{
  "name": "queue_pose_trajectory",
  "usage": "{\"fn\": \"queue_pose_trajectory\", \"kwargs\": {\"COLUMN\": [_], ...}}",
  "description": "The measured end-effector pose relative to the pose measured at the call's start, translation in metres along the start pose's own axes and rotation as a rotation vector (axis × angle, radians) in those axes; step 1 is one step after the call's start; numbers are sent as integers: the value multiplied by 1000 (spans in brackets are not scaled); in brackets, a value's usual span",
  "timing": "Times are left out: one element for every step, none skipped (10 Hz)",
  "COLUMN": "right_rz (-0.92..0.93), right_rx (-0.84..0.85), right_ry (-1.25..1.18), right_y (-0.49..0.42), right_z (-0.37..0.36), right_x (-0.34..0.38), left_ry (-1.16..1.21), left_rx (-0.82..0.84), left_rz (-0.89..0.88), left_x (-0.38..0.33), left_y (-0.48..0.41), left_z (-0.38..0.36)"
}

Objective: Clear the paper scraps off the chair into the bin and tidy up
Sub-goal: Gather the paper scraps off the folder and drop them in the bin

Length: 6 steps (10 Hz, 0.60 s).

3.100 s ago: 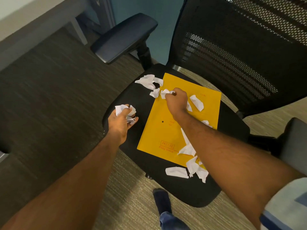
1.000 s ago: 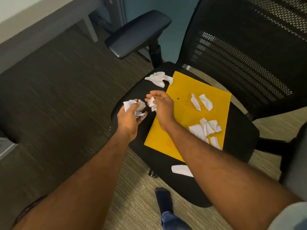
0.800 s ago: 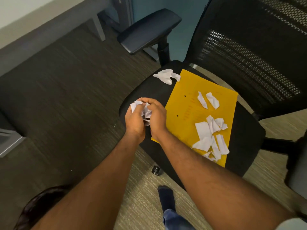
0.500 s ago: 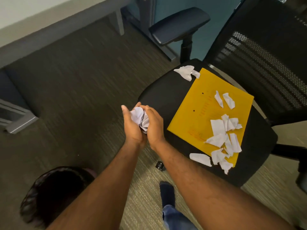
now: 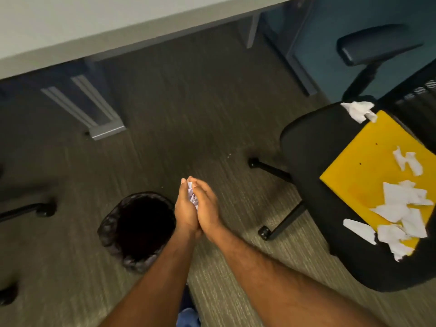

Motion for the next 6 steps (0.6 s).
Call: {"fn": "queue_pose_trajectory", "kwargs": {"right_rz": [-78, -151, -146, -138, -96, -39], "right_rx": [39, 96, 140, 209, 297, 301], "right_ry": [34, 107, 207, 265, 361, 485], "right_y": [23, 39, 45, 47, 44, 36], "right_z": [-42, -81, -110, -136, -148, -146], "right_x": [-27, -56, -75, -81, -88, -97], "left_ry": [-540, -394, -383, -272, -306, -316], "left_rx": [-629, -759, -819, -838, -904, -1005], "left_rz": [6, -73, -106, -184, -176, -213], "left_x": [-37, -60, -81, -101, -113, -124], "left_y": [50, 77, 99, 114, 127, 144], "left_z": [56, 102, 118, 142, 161, 181]}}
Point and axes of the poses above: each hand's wrist, its own y-axis away from the middle knuckle, its own z-axis out of the back of the hand, x = y × z, the point moved 5 cm from there along -y, towards the middle knuckle, and after that the axes turned 11 degrees about z, right-handed, at the moved point
